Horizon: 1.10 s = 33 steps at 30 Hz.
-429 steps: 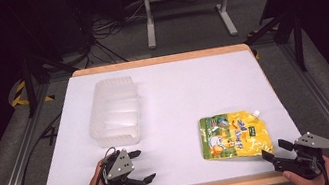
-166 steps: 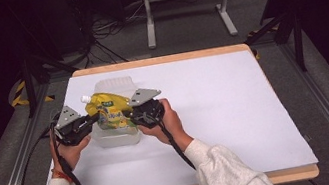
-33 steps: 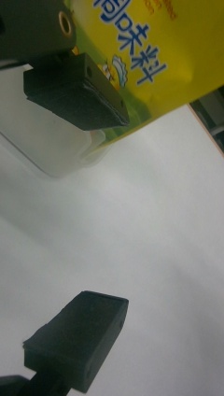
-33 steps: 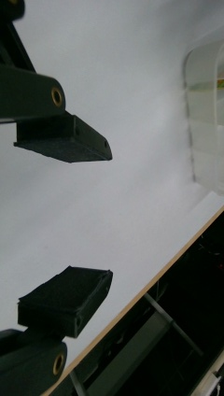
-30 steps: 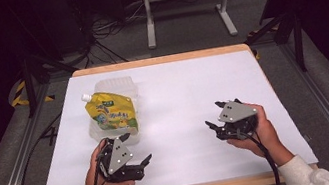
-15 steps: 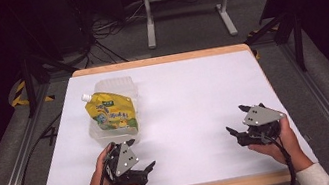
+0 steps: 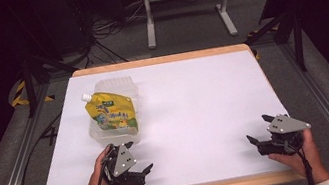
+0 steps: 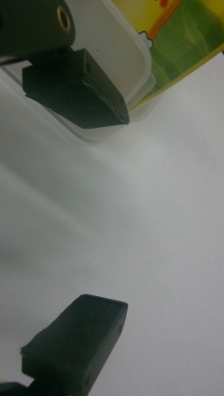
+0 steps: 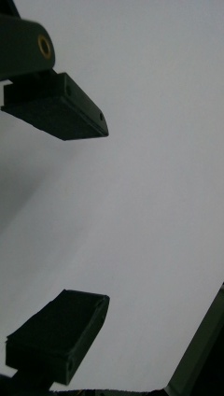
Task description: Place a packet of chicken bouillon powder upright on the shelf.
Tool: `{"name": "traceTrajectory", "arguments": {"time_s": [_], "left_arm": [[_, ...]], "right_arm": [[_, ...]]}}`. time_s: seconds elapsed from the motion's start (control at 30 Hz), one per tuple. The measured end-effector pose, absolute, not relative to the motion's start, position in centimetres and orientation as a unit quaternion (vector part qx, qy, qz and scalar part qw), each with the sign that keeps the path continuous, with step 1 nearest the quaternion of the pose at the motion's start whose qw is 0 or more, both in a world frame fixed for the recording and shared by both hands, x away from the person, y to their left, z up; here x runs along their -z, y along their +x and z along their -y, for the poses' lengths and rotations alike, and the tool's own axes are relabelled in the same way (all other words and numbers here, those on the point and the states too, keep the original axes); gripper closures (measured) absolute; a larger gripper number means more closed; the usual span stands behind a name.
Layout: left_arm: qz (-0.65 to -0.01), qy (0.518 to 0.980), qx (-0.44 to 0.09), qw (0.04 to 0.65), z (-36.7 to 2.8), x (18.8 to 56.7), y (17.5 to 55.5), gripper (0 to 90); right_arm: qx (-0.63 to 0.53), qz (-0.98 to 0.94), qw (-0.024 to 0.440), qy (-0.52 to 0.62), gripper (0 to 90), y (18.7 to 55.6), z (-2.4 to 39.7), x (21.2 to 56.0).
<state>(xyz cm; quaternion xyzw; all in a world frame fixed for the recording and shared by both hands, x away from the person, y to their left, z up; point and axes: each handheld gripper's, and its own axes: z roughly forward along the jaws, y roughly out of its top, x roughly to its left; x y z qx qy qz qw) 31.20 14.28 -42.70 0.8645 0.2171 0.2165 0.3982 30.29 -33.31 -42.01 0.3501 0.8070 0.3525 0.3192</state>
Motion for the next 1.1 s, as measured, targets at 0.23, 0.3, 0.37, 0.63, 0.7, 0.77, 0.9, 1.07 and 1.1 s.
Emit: {"name": "traceTrajectory", "arguments": {"time_s": [0.23,0.3,0.37,0.63,0.7,0.77,0.9,1.07,1.1], "left_arm": [[-0.215,0.870,-0.209,0.391,-14.8,43.3,31.6,10.3],[-0.214,0.871,-0.208,0.391,-14.8,43.4,31.6,10.3],[-0.210,0.873,-0.207,0.389,-14.7,43.3,31.7,10.3],[-0.208,0.873,-0.199,0.393,-14.6,43.5,31.6,10.2],[-0.213,0.872,-0.193,0.397,-14.7,43.6,31.7,10.2],[-0.215,0.872,-0.184,0.399,-14.9,43.9,31.8,10.2],[-0.222,0.869,-0.170,0.408,-15.0,44.0,31.7,10.2],[-0.220,0.870,-0.175,0.405,-15.0,43.9,31.7,10.2],[-0.221,0.870,-0.176,0.403,-15.0,43.9,31.7,10.2]], "right_arm": [[-0.355,-0.797,0.315,0.373,16.0,28.9,34.5,42.7],[-0.353,-0.792,0.323,0.378,15.9,28.4,34.9,42.8],[-0.359,-0.787,0.315,0.390,15.9,28.1,35.4,43.0],[-0.361,-0.784,0.315,0.394,15.6,28.2,35.5,43.1],[-0.360,-0.786,0.314,0.393,15.7,28.2,35.3,43.2],[-0.356,-0.790,0.314,0.388,15.6,28.3,35.0,43.2],[-0.355,-0.792,0.318,0.380,15.5,28.3,34.6,43.0],[-0.349,-0.797,0.315,0.379,15.2,28.5,34.4,43.4],[-0.348,-0.798,0.315,0.379,15.2,28.6,34.4,43.4]]}}
